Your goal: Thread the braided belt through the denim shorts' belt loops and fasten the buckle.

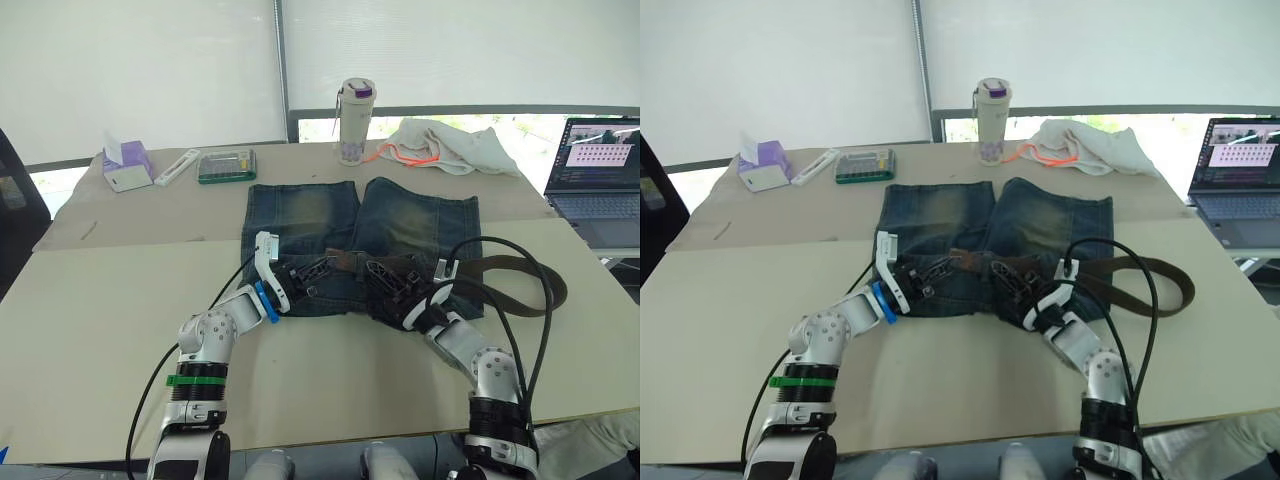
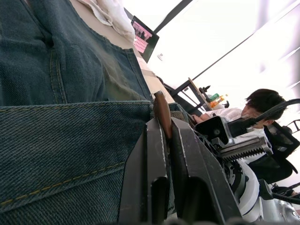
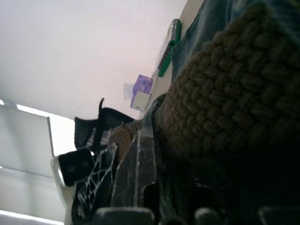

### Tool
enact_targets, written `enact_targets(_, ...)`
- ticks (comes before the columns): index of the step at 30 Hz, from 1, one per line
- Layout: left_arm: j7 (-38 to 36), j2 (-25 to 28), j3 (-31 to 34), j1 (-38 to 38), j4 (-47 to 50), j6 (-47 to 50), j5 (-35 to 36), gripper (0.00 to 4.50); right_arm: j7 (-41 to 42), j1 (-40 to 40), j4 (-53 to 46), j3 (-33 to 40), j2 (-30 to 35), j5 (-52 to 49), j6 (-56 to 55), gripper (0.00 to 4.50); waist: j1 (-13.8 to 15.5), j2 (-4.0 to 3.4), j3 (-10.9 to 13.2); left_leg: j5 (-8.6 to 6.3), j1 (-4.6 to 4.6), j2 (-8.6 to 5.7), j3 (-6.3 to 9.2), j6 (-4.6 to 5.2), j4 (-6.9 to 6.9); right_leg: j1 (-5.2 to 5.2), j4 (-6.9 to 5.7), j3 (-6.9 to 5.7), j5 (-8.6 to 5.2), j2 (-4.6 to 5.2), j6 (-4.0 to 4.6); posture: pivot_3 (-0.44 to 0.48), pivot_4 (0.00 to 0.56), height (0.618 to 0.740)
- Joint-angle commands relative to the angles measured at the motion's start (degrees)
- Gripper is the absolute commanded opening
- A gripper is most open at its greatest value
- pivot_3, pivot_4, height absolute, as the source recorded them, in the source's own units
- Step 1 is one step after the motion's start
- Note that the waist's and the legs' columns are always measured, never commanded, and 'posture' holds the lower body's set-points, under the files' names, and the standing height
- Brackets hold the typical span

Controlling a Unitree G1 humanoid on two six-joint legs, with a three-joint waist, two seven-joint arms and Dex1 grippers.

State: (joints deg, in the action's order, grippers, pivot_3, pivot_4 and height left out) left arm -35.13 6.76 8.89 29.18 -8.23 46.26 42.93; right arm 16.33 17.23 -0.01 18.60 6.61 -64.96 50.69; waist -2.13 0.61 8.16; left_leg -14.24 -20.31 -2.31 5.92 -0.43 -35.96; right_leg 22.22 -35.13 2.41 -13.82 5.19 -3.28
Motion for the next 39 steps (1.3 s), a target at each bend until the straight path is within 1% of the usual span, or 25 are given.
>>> enact_targets(1, 0.1, 1.2, -0.3, 0.6, 1.2, -2.3, -1.6, 0.0, 5.3, -2.5, -6.5, -1.3, 7.5, 5.4, -2.1, 2.05, 0.1, 0.0, 0.0, 0.0, -0.01, 0.0, -0.01, 0.0, -0.01, 0.0, 0.01, 0.0, 0.0, 0.0, 0.0, 0.0, 0.15, 0.74)
enact_targets(2, 0.2, 1.4, -0.6, 0.5, 1.2, -2.4, -2.1, 0.0, 6.5, -3.3, -7.4, -1.1, 10.0, 6.4, -2.3, 2.53, 0.1, 0.01, 0.0, 0.0, -0.02, -0.03, -0.01, 0.0, -0.02, -0.01, 0.01, 0.0, 0.0, 0.03, -0.01, 0.0, 0.15, 0.74)
enact_targets(3, 0.2, 1.5, -0.7, 0.5, 1.2, -2.4, -2.2, 0.0, 8.2, -4.3, -8.6, -0.7, 12.7, 7.1, -2.4, 2.82, 0.1, 0.01, 0.0, 0.0, -0.02, -0.03, -0.02, 0.0, -0.03, -0.02, 0.02, 0.0, -0.01, 0.03, -0.01, 0.0, 0.15, 0.74)
enact_targets(7, -0.4, 2.3, -1.4, -0.1, 1.6, -2.8, -3.3, 0.0, 14.3, -8.7, -12.7, 3.4, 24.9, 9.1, -3.1, 2.82, 0.8, 0.05, 0.0, 0.0, -0.06, -0.06, -0.04, 0.0, -0.06, -0.04, 0.08, -0.01, -0.02, 0.06, -0.04, 0.0, 0.15, 0.74)
enact_targets(10, -0.8, 2.5, -1.9, -0.5, 1.2, -3.6, -3.9, 0.0, 17.2, -11.5, -11.8, 4.1, 32.5, 15.0, -5.8, 2.82, 0.9, 0.08, 0.0, 0.0, -0.01, -0.05, -0.09, 0.0, -0.06, -0.09, 0.09, 0.0, -0.05, 0.04, -0.09, 0.0, 0.15, 0.74)
enact_targets(12, -0.9, 2.5, -2.3, -0.6, 0.9, -4.0, -4.4, 0.0, 18.9, -12.5, -11.2, 4.1, 35.6, 16.9, -6.3, 2.82, 1.0, 0.11, 0.0, 0.0, 0.0, -0.01, -0.09, 0.0, -0.06, -0.11, 0.09, -0.01, -0.17, 0.01, -0.28, 0.0, 0.15, 0.74)
enact_targets(14, -1.1, 2.4, -2.9, -0.7, 0.6, -4.5, -5.0, 0.0, 20.8, -13.1, -11.4, 2.3, 38.1, 19.4, -6.8, 2.82, 1.1, 0.11, 0.1, 0.0, 0.0, 0.0, -0.11, 0.0, -0.06, -0.11, 0.08, 0.01, -0.17, 0.0, -0.29, 0.0, 0.15, 0.74)
enact_targets(16, -1.3, 2.1, -3.6, -0.7, 0.3, -5.2, -5.8, 0.0, 22.3, -13.0, -11.9, -0.2, 39.5, 21.9, -7.2, 2.82, 1.2, 0.13, 0.1, 0.0, -0.01, 0.0, -0.12, 0.0, -0.06, -0.11, 0.09, 0.01, -0.15, 0.02, -0.26, 0.0, 0.15, 0.74)
enact_targets(19, -1.2, 1.3, -4.4, -0.4, -0.4, -6.1, -6.5, 0.0, 21.6, -10.5, -10.7, -2.2, 38.2, 23.6, -7.1, 2.82, 1.3, 0.15, 0.1, 0.0, 0.0, -0.01, -0.12, 0.0, -0.08, -0.12, 0.1, 0.01, -0.09, 0.03, -0.16, 0.0, 0.15, 0.74)
enact_targets(22, -1.1, 0.5, -4.7, 0.3, -1.0, -6.7, -7.0, 0.0, 20.6, -8.1, -7.9, -5.3, 37.6, 27.8, -7.8, 2.82, 1.4, 0.15, 0.1, 0.0, -0.02, -0.03, -0.12, -0.01, -0.1, -0.12, 0.09, 0.01, -0.04, 0.05, -0.08, 0.0, 0.15, 0.74)
enact_targets(25, -0.9, -0.2, -4.7, 1.0, -1.7, -7.3, -7.4, 0.0, 20.6, -6.5, -4.9, -6.8, 37.4, 30.4, -8.0, 2.82, 1.8, 0.15, 0.1, 0.0, -0.07, -0.05, -0.1, -0.01, -0.13, -0.11, 0.11, -0.01, -0.02, 0.08, -0.04, 0.0, 0.15, 0.74)
enact_targets(28, -0.9, -0.5, -5.1, 1.2, -2.0, -8.1, -8.0, 0.0, 21.5, -5.3, -1.7, -6.2, 36.9, 31.4, -8.6, 2.05, 2.0, 0.15, 0.1, 0.0, -0.09, -0.08, -0.1, -0.01, -0.17, -0.11, 0.12, -0.01, -0.01, 0.1, -0.04, 0.0, 0.15, 0.74)
enact_targets(31, -0.7, -0.7, -4.9, 1.4, -2.3, -8.5, -8.3, 0.0, 20.5, -4.4, 0.0, -3.4, 35.6, 30.1, -7.6, 1.05, 1.9, 0.15, 0.1, 0.0, -0.08, -0.07, -0.1, -0.01, -0.17, -0.11, 0.11, -0.01, -0.01, 0.08, -0.04, 0.0, 0.15, 0.74)
enact_targets(34, -0.3, -1.0, -4.9, 0.9, -2.4, -9.1, -8.8, 0.0, 17.3, -4.4, 0.1, 1.2, 33.1, 27.2, -5.5, 0.03, 1.9, 0.15, 0.1, 0.0, -0.08, -0.07, -0.11, -0.01, -0.16, -0.11, 0.09, 0.01, 0.0, 0.09, -0.04, 0.0, 0.15, 0.74)
enact_targets(36, 0.1, -1.0, -4.8, 0.4, -2.2, -9.2, -9.2, 0.0, 15.2, -4.8, 0.1, 4.0, 31.6, 25.9, -4.0, 0.03, 1.9, 0.14, 0.1, 0.0, -0.08, -0.06, -0.1, -0.01, -0.16, -0.11, 0.09, 0.0, 0.0, 0.08, -0.03, 0.0, 0.15, 0.74)
enact_targets(39, 0.7, -0.6, -4.9, -0.7, -2.1, -9.7, -10.2, 0.0, 6.9, -5.2, 0.2, 11.1, 26.8, 22.4, -0.2, 0.03, 2.1, 0.13, 0.1, 0.0, -0.09, -0.07, -0.1, -0.01, -0.18, -0.11, 0.08, 0.01, 0.01, 0.09, -0.02, 0.0, 0.15, 0.74)
